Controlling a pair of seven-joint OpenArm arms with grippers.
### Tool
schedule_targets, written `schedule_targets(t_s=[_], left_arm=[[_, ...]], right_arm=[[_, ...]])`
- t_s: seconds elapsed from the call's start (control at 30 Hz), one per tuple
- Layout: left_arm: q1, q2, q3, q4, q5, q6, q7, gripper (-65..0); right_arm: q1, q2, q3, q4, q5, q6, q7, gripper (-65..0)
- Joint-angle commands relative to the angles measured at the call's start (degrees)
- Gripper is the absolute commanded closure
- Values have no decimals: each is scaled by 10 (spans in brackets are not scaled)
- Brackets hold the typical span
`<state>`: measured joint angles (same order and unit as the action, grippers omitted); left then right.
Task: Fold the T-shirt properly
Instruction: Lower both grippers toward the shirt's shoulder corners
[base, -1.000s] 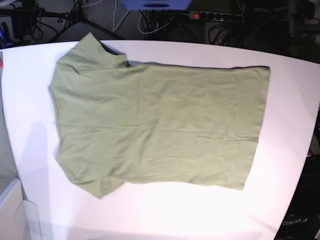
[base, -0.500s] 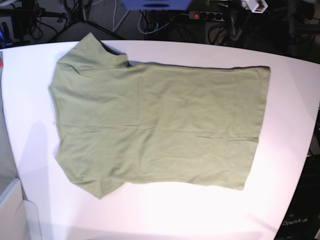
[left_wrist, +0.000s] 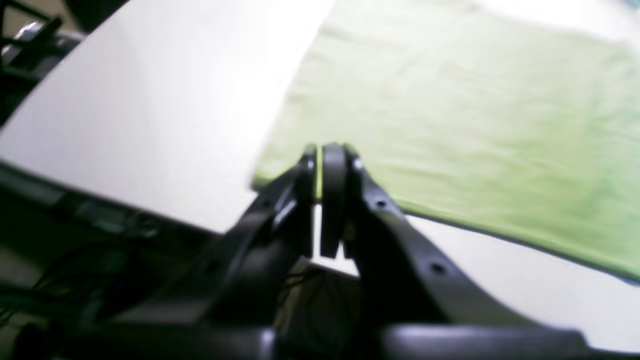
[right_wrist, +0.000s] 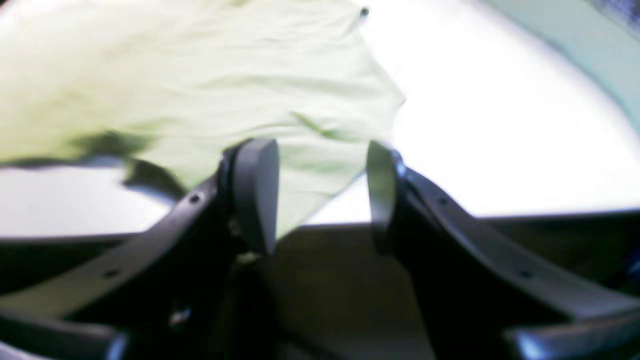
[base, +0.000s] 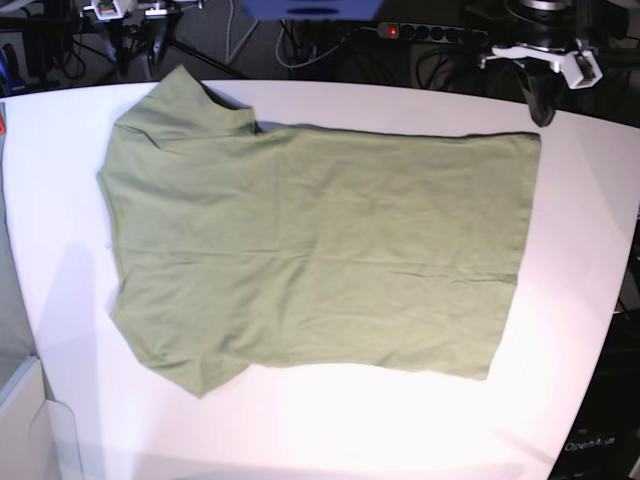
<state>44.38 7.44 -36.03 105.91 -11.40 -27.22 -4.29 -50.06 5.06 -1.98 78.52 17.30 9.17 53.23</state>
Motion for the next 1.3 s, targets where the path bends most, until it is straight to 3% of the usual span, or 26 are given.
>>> schedule_targets(t_s=[0.0, 0.1, 0.27, 0.37, 0.6, 0.77, 0.93, 1.27], left_arm=[[0, -2, -8, 11, -6, -3, -4, -11], [-13, -4, -26, 11, -5, -3, 13, -11], [-20, -5, -39, 15, -4, -3, 19, -11], [-19, -5, -39, 28, -4, -3, 19, -11], [-18, -5, -40, 45, -4, -3, 19, -11], [-19, -5, -40, 42, -4, -3, 19, -11], [-19, -5, -40, 42, -4, -3, 19, -11], [-19, -5, -40, 41, -4, -3, 19, -11]], right_arm=[[-11, 3, -4, 13, 15, 20, 9, -290], [-17, 3, -6, 38, 44, 56, -30, -308], [-26, 29, -15, 97, 107, 61, -98, -406], [-28, 67, -32, 122, 175, 61, -127, -415], [-24, 191, -117, 156, 359, 61, -178, -415], [-9, 238, -167, 159, 429, 62, -177, -415], [8, 248, -191, 155, 487, 126, -181, -415], [27, 253, -192, 92, 512, 129, -181, -415]])
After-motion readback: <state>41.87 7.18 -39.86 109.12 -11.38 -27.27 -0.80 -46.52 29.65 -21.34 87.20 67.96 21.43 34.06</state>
